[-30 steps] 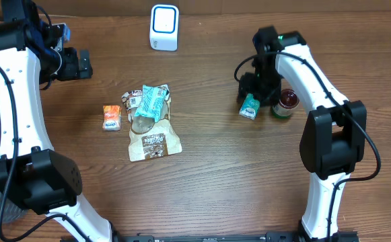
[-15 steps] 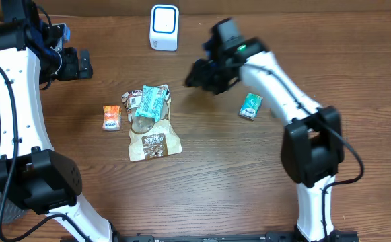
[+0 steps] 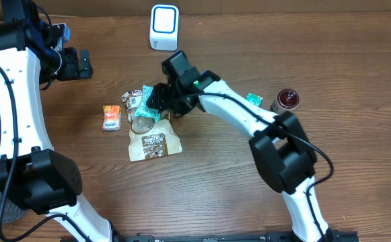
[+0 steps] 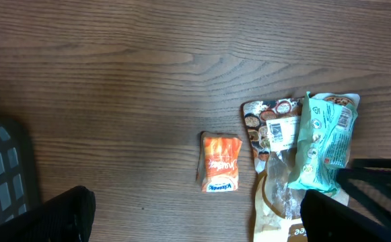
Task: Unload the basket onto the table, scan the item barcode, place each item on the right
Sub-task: 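Reach the right gripper to the mint-green pack on the bread bag and grasp it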
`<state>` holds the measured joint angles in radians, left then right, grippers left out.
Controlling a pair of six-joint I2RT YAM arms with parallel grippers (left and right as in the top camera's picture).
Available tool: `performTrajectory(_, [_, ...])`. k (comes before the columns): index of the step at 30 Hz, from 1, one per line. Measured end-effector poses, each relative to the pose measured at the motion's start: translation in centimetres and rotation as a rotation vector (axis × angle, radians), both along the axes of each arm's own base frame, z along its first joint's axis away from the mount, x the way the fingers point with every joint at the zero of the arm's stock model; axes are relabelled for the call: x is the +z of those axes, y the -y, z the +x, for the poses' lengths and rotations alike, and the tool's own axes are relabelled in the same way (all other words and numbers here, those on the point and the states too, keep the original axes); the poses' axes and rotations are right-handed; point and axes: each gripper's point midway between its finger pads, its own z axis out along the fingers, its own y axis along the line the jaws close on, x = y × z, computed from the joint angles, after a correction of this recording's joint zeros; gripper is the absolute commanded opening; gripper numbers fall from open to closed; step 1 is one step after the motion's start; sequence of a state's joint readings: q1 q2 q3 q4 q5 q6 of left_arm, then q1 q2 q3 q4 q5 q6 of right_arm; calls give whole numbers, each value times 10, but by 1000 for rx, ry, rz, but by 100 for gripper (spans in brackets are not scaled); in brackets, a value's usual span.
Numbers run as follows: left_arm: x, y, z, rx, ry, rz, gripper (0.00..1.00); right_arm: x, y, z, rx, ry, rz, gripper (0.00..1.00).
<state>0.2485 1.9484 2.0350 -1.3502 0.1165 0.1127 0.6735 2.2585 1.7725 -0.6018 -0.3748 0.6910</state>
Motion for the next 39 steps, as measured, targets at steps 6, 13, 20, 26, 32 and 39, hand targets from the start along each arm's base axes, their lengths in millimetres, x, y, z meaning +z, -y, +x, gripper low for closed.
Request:
performTrajectory(6, [0,0,0,0,0,0,100,-23,2,3,-25,-22,-29,48])
performTrajectory(13, [0,0,0,0,0,0,100,-21,-1,7,-35,2,-24,38])
performTrajectory(20, [0,0,0,0,0,0,100,-31,-3,4,-27,-6,-37,9])
performTrajectory(26, [0,0,0,0,0,0,100,-28,0,0,19,1,-65,4])
performTrajectory(32, [0,0,0,0,0,0,100,-13,18,-16,179,-4,-154,4])
performTrajectory(39, [0,0,0,0,0,0,100,38,62,-26,451,110,-225,4])
